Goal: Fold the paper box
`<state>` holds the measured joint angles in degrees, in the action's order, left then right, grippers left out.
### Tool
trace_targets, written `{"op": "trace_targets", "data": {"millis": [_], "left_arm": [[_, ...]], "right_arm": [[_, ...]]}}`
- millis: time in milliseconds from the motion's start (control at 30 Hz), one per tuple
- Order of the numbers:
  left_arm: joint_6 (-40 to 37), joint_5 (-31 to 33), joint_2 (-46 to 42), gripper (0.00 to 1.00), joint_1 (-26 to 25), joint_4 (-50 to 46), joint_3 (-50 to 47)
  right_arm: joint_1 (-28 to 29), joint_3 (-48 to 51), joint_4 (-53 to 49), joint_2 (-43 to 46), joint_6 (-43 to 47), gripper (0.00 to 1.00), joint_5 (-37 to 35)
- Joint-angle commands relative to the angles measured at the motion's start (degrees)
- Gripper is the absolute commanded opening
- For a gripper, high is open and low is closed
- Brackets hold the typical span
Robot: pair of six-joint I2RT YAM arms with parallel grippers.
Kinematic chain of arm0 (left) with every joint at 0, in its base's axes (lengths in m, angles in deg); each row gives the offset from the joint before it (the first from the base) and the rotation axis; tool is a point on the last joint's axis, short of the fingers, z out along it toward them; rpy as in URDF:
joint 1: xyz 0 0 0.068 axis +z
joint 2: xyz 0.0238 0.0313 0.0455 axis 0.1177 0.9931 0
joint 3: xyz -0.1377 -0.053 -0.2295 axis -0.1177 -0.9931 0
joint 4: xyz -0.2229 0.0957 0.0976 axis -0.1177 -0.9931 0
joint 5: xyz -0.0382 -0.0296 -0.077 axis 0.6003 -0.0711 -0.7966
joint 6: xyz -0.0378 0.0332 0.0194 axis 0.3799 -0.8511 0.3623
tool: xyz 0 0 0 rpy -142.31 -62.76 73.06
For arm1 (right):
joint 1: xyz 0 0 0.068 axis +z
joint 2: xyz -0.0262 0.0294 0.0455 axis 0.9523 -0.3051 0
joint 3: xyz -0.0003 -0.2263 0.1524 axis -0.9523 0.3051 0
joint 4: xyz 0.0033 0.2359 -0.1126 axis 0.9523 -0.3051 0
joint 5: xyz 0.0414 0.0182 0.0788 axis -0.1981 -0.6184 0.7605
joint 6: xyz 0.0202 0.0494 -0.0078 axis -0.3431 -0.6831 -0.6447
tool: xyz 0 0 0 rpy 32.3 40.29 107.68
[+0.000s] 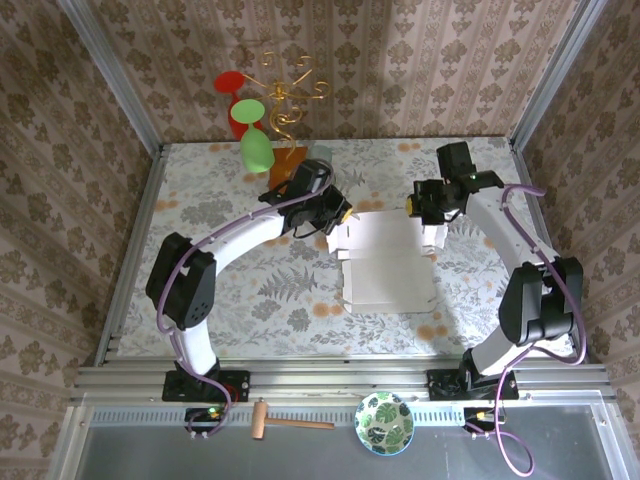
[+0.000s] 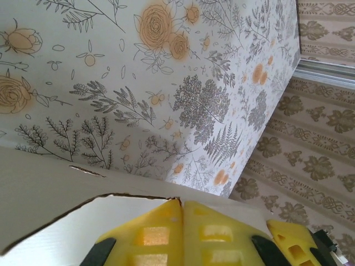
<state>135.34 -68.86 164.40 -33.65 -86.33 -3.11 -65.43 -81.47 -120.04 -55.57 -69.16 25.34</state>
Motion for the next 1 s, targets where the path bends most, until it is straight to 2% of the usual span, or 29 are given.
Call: {"op": "trace_targets", "data": {"millis": [0, 167, 233, 367, 667, 800, 967], "left_arm": [[2.55, 0.48, -1.17, 0.0, 0.23, 1.98, -2.0], [4.96, 4.03, -3.19, 0.0, 0.22, 3.38, -5.2], [5.34, 4.72, -3.65, 0.0, 0.24, 3.86, -5.93], [5.44, 4.89, -3.74, 0.0, 0.35, 3.99, -6.25], [5.51, 5.35, -3.79, 0.0, 0.59, 4.34, -6.18], [5.78, 5.51, -4.18, 0.0, 0.49, 4.93, -6.91], [5.94, 5.65, -4.77, 0.0, 0.56, 5.23, -7.53]], "right_arm": [[0.46, 5.01, 11.98, 3.59, 1.49, 0.0, 1.86], [1.98, 21.02, 34.42, 13.87, -0.16, 0.32, -5.36], [3.47, 27.16, 41.37, 16.73, -1.7, 0.38, -7.74], [7.03, 33.79, 48.8, 18.49, -3.59, 0.48, -11.36], [13.27, 36.07, 51.9, 16.94, -6.6, 0.49, -16.3], [14.08, 35.9, 57.71, 12.6, -7.79, 0.43, -16.83], [14.72, 34.36, 58.84, 8.87, -8.26, 0.34, -17.6]]}}
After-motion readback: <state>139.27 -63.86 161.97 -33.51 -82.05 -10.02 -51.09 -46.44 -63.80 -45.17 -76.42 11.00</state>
